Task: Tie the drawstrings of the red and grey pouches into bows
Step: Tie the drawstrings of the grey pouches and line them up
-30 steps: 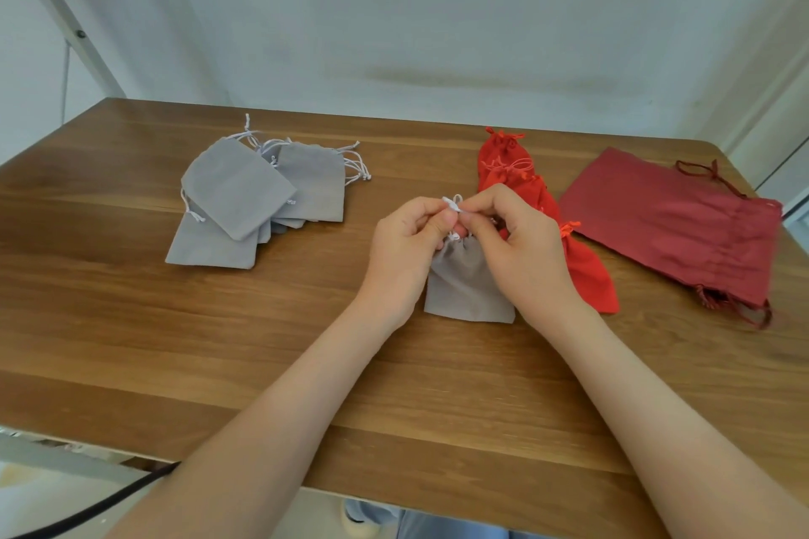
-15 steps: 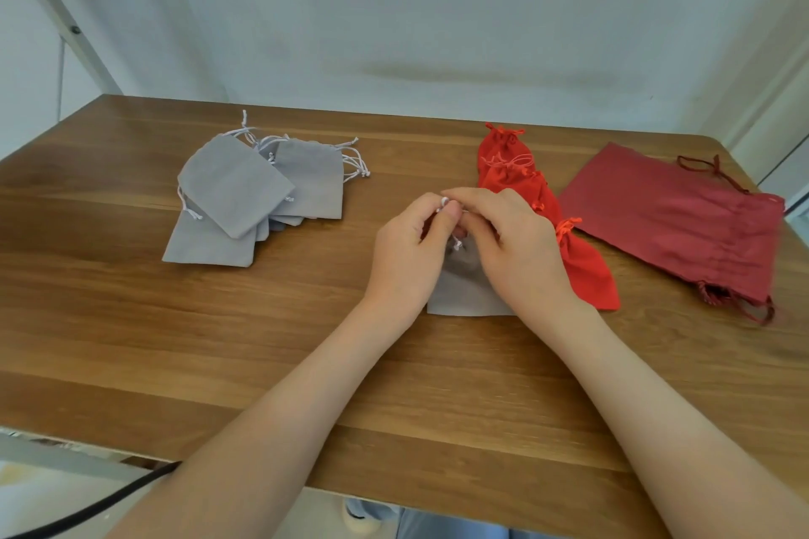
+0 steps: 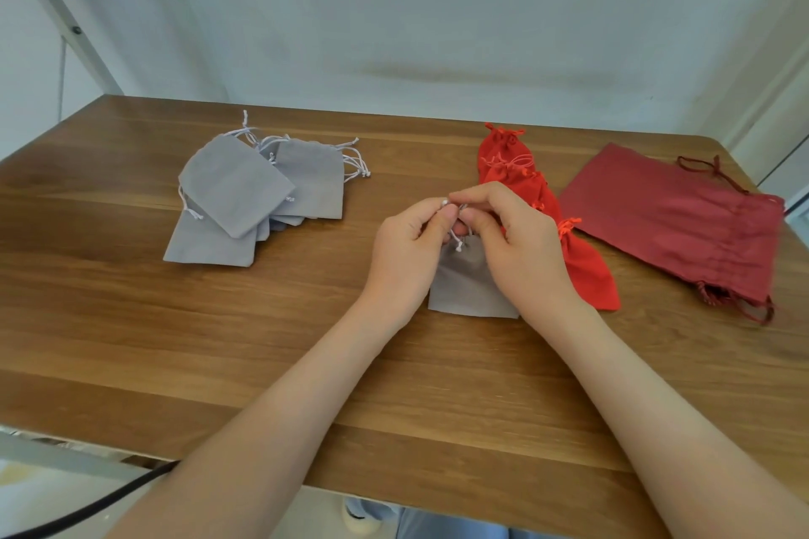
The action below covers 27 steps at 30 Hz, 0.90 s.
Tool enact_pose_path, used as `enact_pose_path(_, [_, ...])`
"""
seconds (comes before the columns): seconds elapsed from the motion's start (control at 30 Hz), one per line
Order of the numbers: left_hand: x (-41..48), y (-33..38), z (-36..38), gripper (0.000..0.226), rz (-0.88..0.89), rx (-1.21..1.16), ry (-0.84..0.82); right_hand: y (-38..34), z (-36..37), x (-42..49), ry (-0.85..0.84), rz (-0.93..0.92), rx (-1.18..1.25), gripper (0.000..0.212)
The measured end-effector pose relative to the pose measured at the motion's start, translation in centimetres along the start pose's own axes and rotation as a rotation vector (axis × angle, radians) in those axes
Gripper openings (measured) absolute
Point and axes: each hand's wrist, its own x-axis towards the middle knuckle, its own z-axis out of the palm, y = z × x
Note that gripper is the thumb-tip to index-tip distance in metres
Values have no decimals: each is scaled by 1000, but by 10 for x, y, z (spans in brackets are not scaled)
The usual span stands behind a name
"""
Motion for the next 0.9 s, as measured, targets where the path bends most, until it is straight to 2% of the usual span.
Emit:
enact_pose_path(0.2, [2, 0, 2, 22, -121, -122, 33, -5, 0, 0, 11, 83, 54, 14])
enact_pose_path(0.27, [3, 0, 3, 22, -151, -172, 40, -5, 1, 0, 16, 67, 38, 15])
enact_pose_path(0.47, [3, 0, 2, 19, -172, -126, 46, -4, 2, -1, 0, 6, -41, 18])
enact_pose_path(0.67, [2, -1, 2, 16, -135, -107, 53, -7, -1, 2, -28, 122, 49, 33])
enact_pose_path(0.9, [2, 3, -1, 16, -124, -87, 57, -8, -7, 4, -109, 305, 215, 33])
